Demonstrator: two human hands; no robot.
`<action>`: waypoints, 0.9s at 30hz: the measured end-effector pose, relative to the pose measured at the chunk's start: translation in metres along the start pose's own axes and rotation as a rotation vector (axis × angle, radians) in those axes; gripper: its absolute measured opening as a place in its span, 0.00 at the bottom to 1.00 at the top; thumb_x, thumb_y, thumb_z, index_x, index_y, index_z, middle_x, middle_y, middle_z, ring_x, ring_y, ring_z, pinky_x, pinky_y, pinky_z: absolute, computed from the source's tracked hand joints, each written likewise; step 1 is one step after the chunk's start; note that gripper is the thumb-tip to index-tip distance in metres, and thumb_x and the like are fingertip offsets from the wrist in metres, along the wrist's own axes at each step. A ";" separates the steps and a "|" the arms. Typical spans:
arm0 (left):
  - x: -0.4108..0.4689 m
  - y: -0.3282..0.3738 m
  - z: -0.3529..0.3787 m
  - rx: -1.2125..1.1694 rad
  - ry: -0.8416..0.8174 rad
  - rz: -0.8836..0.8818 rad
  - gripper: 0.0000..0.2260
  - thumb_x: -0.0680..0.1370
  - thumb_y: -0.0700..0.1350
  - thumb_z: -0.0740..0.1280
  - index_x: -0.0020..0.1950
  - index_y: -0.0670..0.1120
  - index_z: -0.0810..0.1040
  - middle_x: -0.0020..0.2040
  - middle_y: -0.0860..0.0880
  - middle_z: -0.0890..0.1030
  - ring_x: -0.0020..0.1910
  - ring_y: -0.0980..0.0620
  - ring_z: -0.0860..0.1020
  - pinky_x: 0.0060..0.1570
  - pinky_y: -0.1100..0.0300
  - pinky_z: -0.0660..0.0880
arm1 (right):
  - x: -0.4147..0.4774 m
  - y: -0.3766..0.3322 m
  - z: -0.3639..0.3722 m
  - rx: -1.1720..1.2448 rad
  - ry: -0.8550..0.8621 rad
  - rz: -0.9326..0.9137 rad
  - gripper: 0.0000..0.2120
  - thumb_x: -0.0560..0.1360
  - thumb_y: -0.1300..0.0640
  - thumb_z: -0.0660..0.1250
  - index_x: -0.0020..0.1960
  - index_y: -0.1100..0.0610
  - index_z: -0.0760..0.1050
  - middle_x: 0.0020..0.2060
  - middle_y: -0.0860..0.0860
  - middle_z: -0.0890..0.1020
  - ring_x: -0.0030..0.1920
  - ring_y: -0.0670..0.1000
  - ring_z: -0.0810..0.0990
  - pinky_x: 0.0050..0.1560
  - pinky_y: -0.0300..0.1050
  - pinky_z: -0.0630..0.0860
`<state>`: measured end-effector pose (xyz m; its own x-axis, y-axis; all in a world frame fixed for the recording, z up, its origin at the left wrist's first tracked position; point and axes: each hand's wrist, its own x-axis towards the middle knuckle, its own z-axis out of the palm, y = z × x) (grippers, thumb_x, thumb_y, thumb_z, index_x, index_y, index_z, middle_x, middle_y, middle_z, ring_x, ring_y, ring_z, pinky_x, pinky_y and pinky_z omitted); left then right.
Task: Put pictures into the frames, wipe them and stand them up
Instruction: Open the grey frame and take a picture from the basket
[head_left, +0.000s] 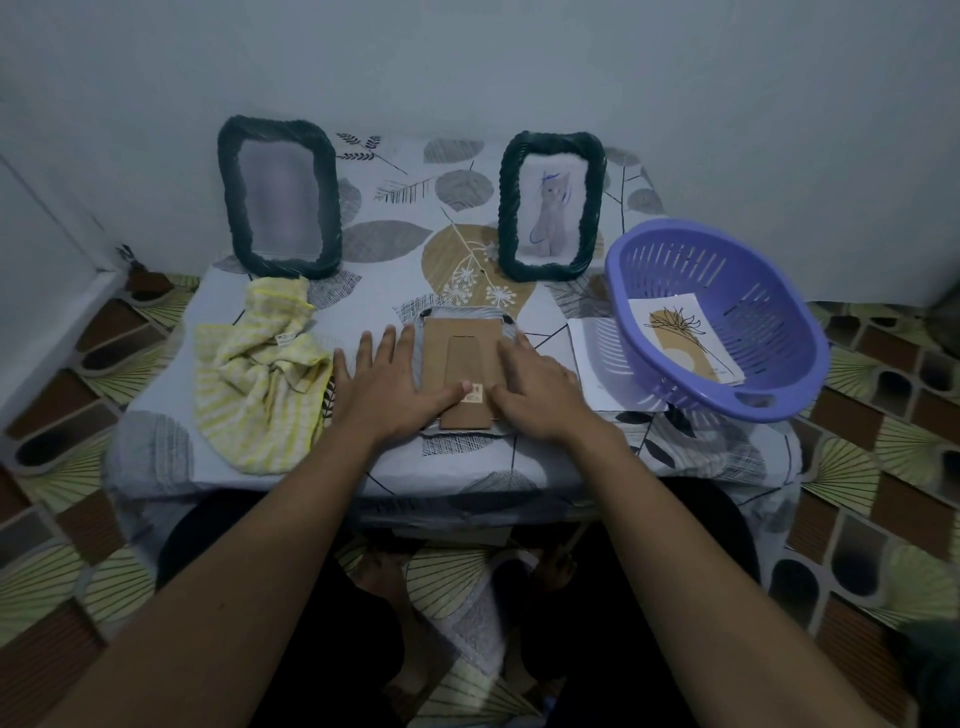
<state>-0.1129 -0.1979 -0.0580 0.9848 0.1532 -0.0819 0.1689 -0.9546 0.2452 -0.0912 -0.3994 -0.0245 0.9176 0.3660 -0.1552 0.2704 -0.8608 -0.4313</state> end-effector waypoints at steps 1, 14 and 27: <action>0.000 0.000 0.001 -0.001 0.002 -0.002 0.54 0.64 0.84 0.44 0.82 0.52 0.43 0.82 0.49 0.46 0.81 0.45 0.44 0.75 0.37 0.40 | -0.003 0.003 -0.004 0.004 0.006 0.005 0.32 0.80 0.48 0.60 0.80 0.53 0.53 0.81 0.53 0.52 0.76 0.60 0.61 0.73 0.57 0.56; -0.001 -0.001 0.001 -0.020 0.019 0.004 0.56 0.61 0.84 0.43 0.82 0.52 0.44 0.82 0.49 0.47 0.81 0.46 0.45 0.75 0.37 0.40 | -0.034 0.019 0.000 -0.012 0.150 -0.015 0.26 0.76 0.41 0.66 0.69 0.53 0.70 0.71 0.49 0.72 0.69 0.53 0.67 0.66 0.51 0.59; -0.003 -0.001 0.000 -0.039 0.036 0.006 0.56 0.62 0.84 0.44 0.82 0.51 0.46 0.82 0.49 0.49 0.81 0.45 0.47 0.75 0.37 0.41 | -0.027 0.015 0.011 0.075 0.155 0.060 0.12 0.77 0.49 0.62 0.56 0.53 0.66 0.59 0.49 0.72 0.62 0.53 0.67 0.56 0.47 0.56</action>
<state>-0.1159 -0.1977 -0.0579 0.9866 0.1569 -0.0459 0.1634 -0.9449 0.2835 -0.1150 -0.4186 -0.0362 0.9670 0.2506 -0.0466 0.1962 -0.8484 -0.4916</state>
